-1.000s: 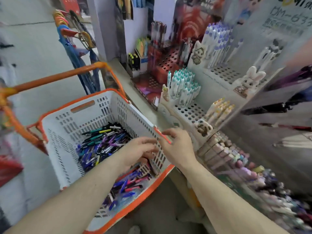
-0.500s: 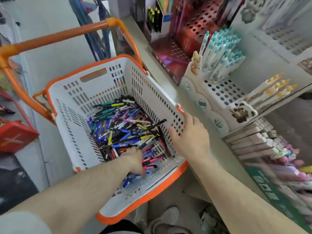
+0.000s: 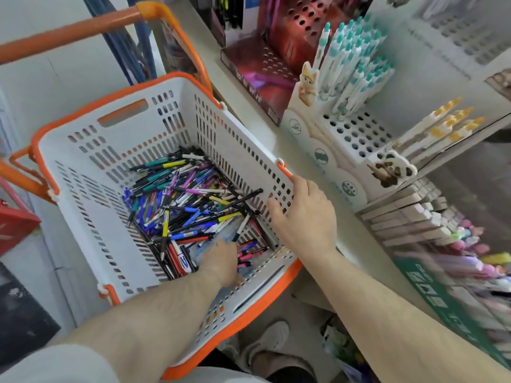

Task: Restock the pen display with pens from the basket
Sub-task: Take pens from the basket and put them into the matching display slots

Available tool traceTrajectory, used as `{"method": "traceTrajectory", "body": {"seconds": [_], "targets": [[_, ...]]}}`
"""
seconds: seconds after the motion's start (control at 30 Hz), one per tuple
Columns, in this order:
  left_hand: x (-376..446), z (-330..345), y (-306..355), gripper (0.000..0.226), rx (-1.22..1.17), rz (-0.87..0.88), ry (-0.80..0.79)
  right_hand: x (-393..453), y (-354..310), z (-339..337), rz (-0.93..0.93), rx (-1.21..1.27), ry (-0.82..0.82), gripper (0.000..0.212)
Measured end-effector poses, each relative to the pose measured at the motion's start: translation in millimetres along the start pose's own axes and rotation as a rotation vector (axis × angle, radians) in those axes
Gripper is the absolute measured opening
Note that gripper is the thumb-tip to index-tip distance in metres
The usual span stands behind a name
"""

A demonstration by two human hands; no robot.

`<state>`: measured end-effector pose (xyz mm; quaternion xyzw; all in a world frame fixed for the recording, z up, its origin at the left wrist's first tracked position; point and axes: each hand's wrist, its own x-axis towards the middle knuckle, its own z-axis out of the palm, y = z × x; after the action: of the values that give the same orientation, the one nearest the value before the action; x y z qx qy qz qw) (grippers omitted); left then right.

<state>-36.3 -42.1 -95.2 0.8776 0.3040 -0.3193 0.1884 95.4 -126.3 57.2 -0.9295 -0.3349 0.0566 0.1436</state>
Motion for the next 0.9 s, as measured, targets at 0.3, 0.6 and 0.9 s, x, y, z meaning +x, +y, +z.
{"method": "traceTrajectory", "body": {"seconds": [0.3, 0.6, 0.9], "targets": [[0, -12, -13, 0.064, -0.024, 0.076, -0.163, -2, -1, -3, 0.003, -0.003, -0.041, 0.051], [-4, -20, -30, 0.047, -0.445, 0.044, -0.172, -1, 1, -1, 0.005, 0.002, -0.037, 0.048], [-19, -59, -44, 0.022, -1.07, -0.068, 0.119, -3, 1, 0, 0.009, 0.008, -0.055, 0.047]]}}
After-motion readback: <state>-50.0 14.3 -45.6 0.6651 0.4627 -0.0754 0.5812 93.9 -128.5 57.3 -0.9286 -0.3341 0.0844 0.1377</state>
